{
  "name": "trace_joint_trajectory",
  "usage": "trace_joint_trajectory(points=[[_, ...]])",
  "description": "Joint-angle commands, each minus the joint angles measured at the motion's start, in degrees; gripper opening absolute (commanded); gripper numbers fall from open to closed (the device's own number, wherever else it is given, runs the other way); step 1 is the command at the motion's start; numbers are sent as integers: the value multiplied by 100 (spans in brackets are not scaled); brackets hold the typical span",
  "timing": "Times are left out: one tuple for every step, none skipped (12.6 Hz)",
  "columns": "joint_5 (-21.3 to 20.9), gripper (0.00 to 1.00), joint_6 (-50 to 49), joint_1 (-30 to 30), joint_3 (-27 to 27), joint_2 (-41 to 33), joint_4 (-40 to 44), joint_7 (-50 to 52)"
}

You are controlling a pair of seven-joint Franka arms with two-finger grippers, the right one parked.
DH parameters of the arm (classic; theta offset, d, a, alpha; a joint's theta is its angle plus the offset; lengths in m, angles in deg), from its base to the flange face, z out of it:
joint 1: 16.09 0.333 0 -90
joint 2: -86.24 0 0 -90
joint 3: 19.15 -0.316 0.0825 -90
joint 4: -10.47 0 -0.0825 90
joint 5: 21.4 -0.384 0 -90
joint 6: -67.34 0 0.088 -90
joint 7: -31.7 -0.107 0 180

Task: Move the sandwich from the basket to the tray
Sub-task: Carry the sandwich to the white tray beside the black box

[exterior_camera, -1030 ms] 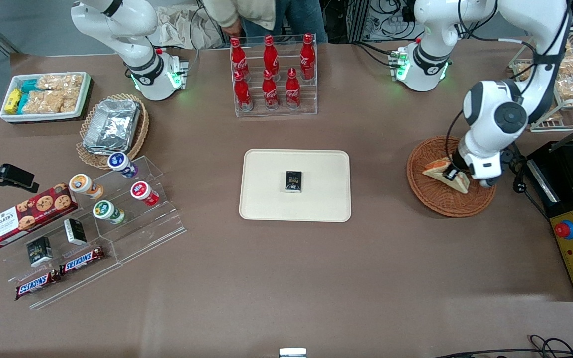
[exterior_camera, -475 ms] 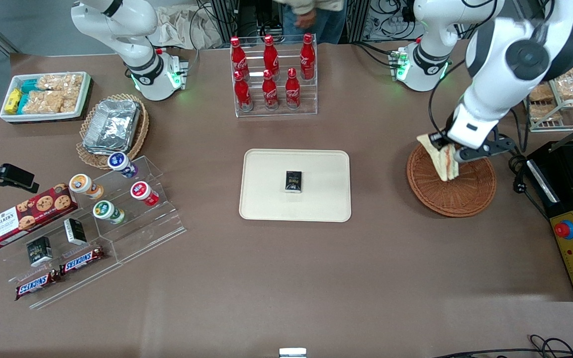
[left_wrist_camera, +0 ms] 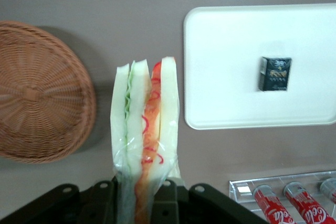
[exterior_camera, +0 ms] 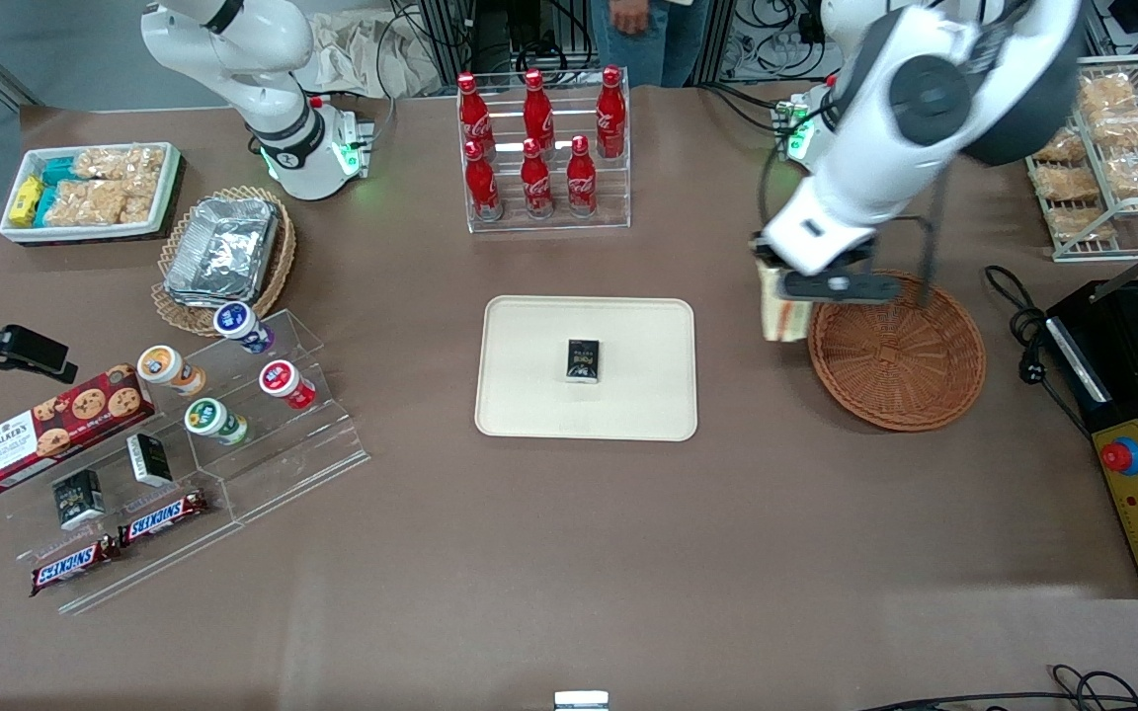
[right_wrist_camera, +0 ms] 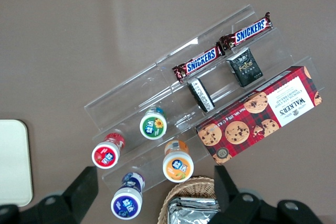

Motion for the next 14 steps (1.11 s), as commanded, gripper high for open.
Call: trace_joint_trajectory(points=[[-19,0,643,-63,332,311,-160,262],[-37,0,960,-106,455,564,-258,298],[-28,0,1163,-185,456,837,-259,481],[-115,0,1383,-212,456,1100,-276,683],[-377,0,1655,-325,465,1242,-407,754],[-545,0,2127,-414,465,1322,-686,755],[-651,0,2733,-432,465,1331,-1046,773],[-748,0,3261,-476,465,1375,-1302,921],[-923,0,3483,-528,465,1549,-1357,1027],[-1107,0,3529,-537,465,1699,-1357,1123],[-1318,0,3538,-581,465,1831,-1340,1246],[-1529,0,3538,-642,456,1937,-1322,1491],[-1835,0,3538,-643,456,1990,-1322,1720],[-2013,0,3538,-626,456,2078,-1322,1844]])
